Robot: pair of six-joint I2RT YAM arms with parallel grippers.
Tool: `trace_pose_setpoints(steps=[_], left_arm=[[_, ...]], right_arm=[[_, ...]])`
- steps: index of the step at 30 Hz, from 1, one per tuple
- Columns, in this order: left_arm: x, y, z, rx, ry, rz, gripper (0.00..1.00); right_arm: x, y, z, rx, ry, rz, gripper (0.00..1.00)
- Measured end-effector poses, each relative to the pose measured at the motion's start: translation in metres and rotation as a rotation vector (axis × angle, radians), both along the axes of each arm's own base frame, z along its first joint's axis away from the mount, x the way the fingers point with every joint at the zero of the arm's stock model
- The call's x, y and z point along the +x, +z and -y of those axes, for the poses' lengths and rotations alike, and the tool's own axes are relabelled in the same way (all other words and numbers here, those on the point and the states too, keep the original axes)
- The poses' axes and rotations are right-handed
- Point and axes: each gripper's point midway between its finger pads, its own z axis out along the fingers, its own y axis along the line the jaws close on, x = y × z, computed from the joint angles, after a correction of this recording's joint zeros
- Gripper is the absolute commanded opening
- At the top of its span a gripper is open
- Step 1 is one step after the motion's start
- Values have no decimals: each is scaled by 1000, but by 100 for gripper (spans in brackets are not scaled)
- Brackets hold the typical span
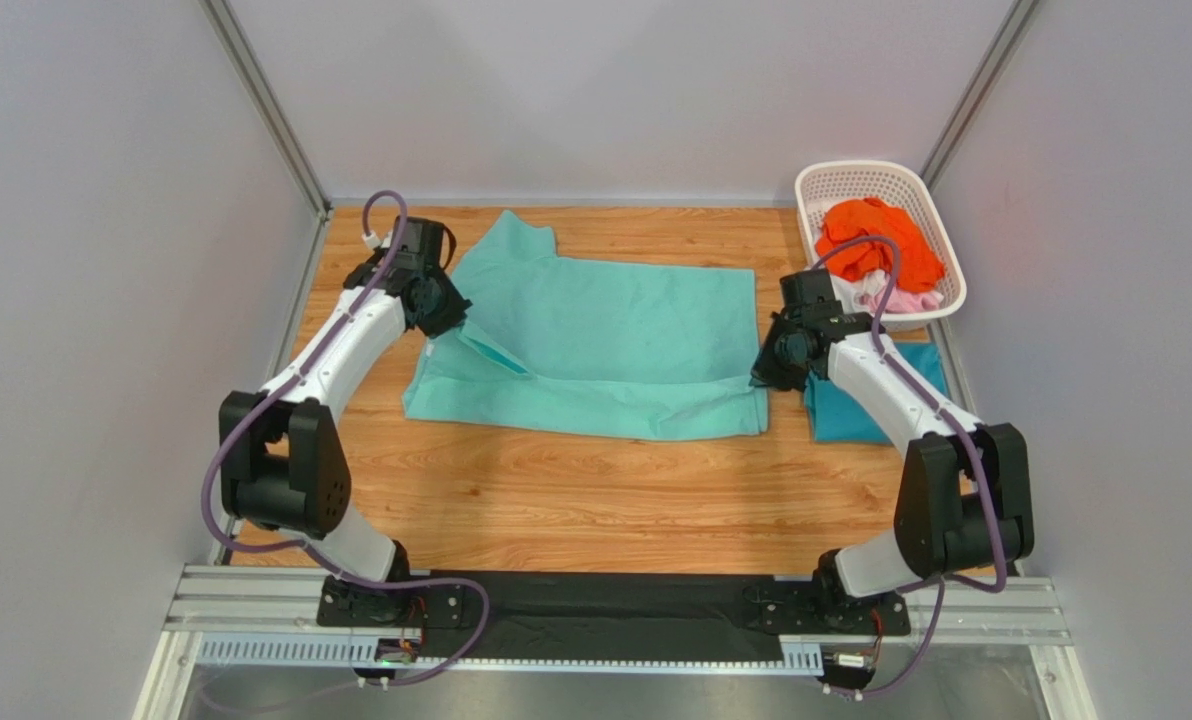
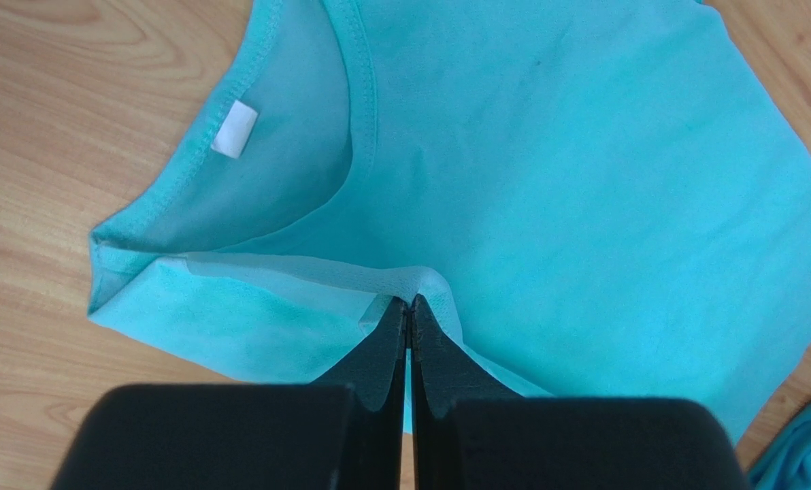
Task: Fold and stack the t-shirts
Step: Fold the tshirt
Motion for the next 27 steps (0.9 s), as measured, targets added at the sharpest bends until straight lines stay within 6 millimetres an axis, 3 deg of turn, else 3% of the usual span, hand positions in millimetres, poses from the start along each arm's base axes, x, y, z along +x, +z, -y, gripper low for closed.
trace_pose_setpoints(steps=[6, 11, 14, 15, 16, 17, 18, 19, 23, 27], left_arm=[[19, -22, 3, 12, -35, -47, 0], [43, -43, 6, 9, -64, -80, 3], [52, -54, 7, -3, -86, -102, 25], [54, -57, 8, -10, -101, -108, 53], [56, -58, 10, -17, -114, -111, 66], [57, -58, 11, -23, -125, -112, 86], [57, -58, 12, -24, -140, -112, 99], [56, -56, 12, -29, -142, -112, 100], [55, -46, 13, -38, -152, -93, 100], [42, -24, 14, -54, -163, -46, 100]], right_arm=[[10, -16, -1, 0, 0, -35, 4], [22, -30, 1, -11, -6, -63, 9], [31, -34, 3, -23, -6, -68, 21], [34, -34, 4, -31, -7, -65, 31], [38, -34, 5, -37, -9, -61, 34], [41, -32, 6, -44, -6, -51, 43], [44, -29, 7, -49, -6, -43, 56], [46, -26, 7, -53, -4, -31, 100], [49, -6, 10, -64, 6, 29, 100], [44, 30, 8, -41, 23, 143, 100]])
